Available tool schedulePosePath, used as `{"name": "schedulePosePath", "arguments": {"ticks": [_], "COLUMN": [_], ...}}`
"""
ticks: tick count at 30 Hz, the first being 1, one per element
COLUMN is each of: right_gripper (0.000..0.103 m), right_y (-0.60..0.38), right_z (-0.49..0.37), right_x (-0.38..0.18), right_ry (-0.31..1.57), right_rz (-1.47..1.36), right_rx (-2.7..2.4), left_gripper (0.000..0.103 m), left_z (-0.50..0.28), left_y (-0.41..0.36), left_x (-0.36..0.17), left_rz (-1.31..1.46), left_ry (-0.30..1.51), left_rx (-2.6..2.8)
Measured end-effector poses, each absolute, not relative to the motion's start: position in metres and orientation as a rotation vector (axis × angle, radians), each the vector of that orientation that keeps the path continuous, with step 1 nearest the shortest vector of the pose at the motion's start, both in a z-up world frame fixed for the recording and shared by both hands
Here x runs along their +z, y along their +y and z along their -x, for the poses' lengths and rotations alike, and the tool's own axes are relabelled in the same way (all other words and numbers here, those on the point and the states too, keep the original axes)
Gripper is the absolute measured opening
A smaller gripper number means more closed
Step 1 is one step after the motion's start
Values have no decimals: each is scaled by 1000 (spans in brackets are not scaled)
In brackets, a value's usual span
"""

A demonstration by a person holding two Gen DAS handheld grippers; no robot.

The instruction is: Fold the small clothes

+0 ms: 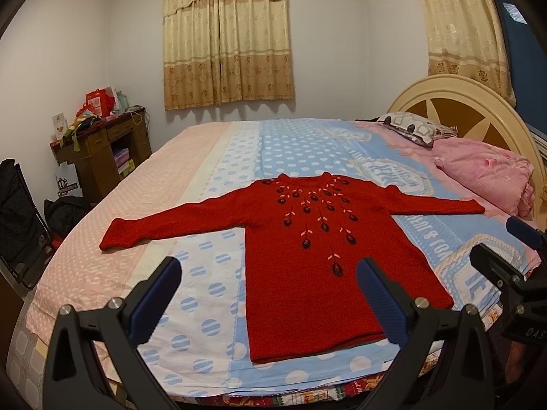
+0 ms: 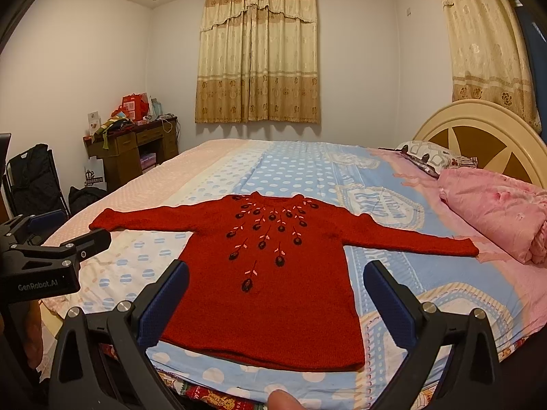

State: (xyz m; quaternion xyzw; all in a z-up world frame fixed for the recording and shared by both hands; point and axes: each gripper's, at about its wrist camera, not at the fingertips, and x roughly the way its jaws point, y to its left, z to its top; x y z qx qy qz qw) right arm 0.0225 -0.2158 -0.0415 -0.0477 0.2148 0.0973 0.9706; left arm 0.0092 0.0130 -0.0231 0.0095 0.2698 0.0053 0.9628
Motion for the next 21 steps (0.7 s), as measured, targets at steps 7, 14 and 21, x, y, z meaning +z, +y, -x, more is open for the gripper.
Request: {"name": "schedulePosePath", "arguments": {"ticks": [7,14,21], "right_gripper": [102,102,102], "right_y": [-215,-214,-212], "right_z": [-24,-23,-23], "right_x": [-42,-43,-44], "right_ry": [438,440,445], "right_rz": [95,96,95], "right_rx": [198,201,202], "left_gripper": [103,103,103], "left_z": [-10,-11,-12], "left_y": [14,16,17], "left_x": [-23,-24,-26], "left_rz": [-16,-15,-11], "left_ry": [548,550,557], "left_rx": [11,12,12]}}
